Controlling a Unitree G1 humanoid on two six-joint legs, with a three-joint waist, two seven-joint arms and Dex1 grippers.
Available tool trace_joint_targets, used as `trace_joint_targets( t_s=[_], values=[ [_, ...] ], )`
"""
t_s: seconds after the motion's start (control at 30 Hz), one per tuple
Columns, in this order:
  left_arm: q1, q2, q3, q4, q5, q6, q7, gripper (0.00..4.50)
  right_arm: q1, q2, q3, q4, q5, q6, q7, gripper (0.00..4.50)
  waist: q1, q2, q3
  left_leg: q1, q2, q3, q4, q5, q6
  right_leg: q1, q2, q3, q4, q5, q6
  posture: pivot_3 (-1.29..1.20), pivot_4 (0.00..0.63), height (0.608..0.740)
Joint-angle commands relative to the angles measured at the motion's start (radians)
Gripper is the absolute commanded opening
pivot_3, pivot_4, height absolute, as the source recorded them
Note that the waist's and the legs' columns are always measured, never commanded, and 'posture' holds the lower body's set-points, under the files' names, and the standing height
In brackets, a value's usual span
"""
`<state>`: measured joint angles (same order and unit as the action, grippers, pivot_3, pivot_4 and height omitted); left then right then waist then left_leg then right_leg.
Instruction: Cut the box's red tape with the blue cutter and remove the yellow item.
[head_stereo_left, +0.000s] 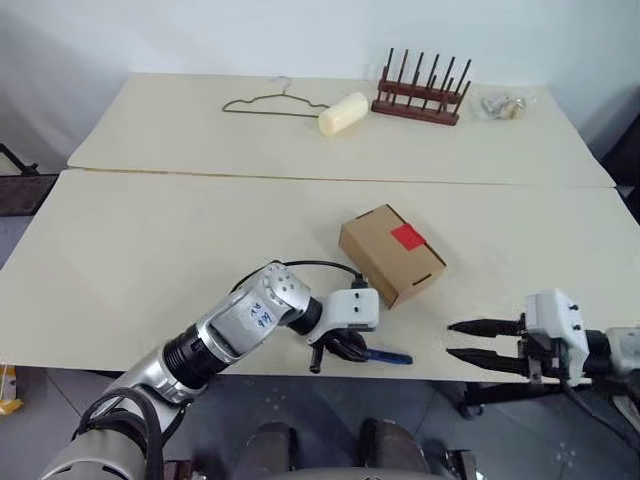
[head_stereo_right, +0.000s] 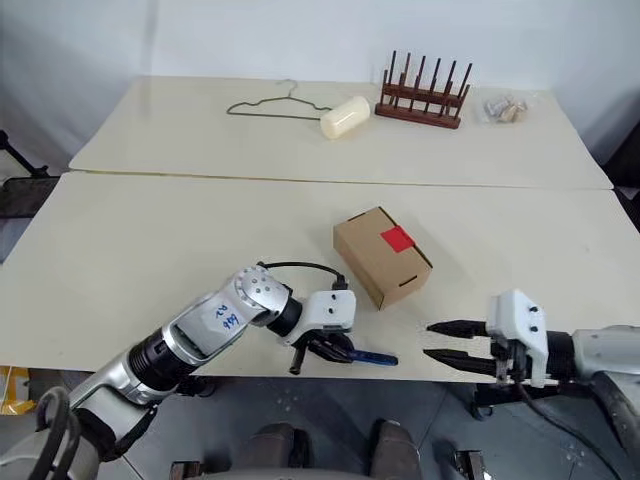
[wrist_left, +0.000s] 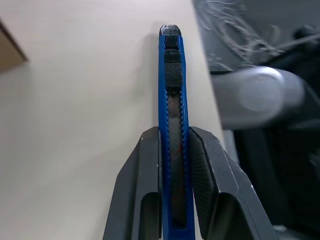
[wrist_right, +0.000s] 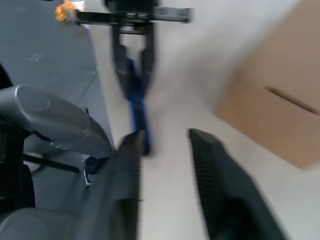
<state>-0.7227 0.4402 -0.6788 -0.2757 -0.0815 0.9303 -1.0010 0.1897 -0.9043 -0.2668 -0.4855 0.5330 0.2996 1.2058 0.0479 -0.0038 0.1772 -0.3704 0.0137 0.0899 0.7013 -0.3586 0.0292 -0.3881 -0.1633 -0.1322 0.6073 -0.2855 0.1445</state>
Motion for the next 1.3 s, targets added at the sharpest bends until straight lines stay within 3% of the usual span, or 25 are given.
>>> trace_joint_targets(
  t_s=[0.03, 0.27, 0.53, 0.93, 1.3],
  values=[
    [-0.005, 0.028, -0.012, -0.011, 0.066, 0.044, 0.081, 0.45, -0.044, 0.029, 0.086, -0.025, -0.062, -0.044, -0.044, 0.05, -0.001, 0.000, 0.000, 0.000, 0.000, 0.000, 0.000, 0.000, 0.000, 0.000, 0.000, 0.000, 0.000, 0.000, 0.000, 0.00, 0.150, 0.740],
    [-0.015, 0.079, -0.027, -0.033, 0.048, 0.054, 0.083, 0.45, -0.199, 0.047, 0.231, 0.069, -0.135, -0.052, -0.051, 0.02, -0.011, 0.000, 0.000, 0.001, 0.000, 0.000, 0.001, 0.000, 0.000, -0.001, 0.000, 0.000, 0.002, 0.000, -0.001, 0.00, 0.150, 0.740],
    [-0.015, 0.067, -0.032, -0.012, 0.042, 0.046, 0.091, 0.45, -0.309, 0.076, 0.352, 0.252, -0.260, -0.160, -0.037, 0.02, -0.020, 0.000, 0.000, 0.000, 0.000, 0.000, 0.000, 0.000, 0.000, -0.001, 0.000, 0.000, 0.002, 0.000, -0.001, 0.00, 0.150, 0.740],
    [-0.019, 0.070, -0.036, -0.025, 0.037, 0.065, 0.087, 0.45, -0.327, 0.133, 0.440, 0.293, -0.313, -0.222, -0.025, 0.02, -0.021, 0.000, 0.000, 0.001, 0.000, 0.000, 0.000, 0.000, 0.000, 0.000, 0.000, 0.000, 0.003, 0.000, -0.001, 0.00, 0.150, 0.740],
    [-0.024, 0.064, -0.032, -0.038, 0.027, 0.081, 0.087, 0.45, -0.364, 0.225, 0.525, 0.251, -0.327, -0.140, -0.078, 0.02, -0.022, 0.000, 0.000, 0.002, 0.001, 0.000, 0.001, 0.000, 0.000, 0.000, 0.000, 0.000, 0.003, 0.000, -0.001, 0.00, 0.150, 0.740]
  ],
)
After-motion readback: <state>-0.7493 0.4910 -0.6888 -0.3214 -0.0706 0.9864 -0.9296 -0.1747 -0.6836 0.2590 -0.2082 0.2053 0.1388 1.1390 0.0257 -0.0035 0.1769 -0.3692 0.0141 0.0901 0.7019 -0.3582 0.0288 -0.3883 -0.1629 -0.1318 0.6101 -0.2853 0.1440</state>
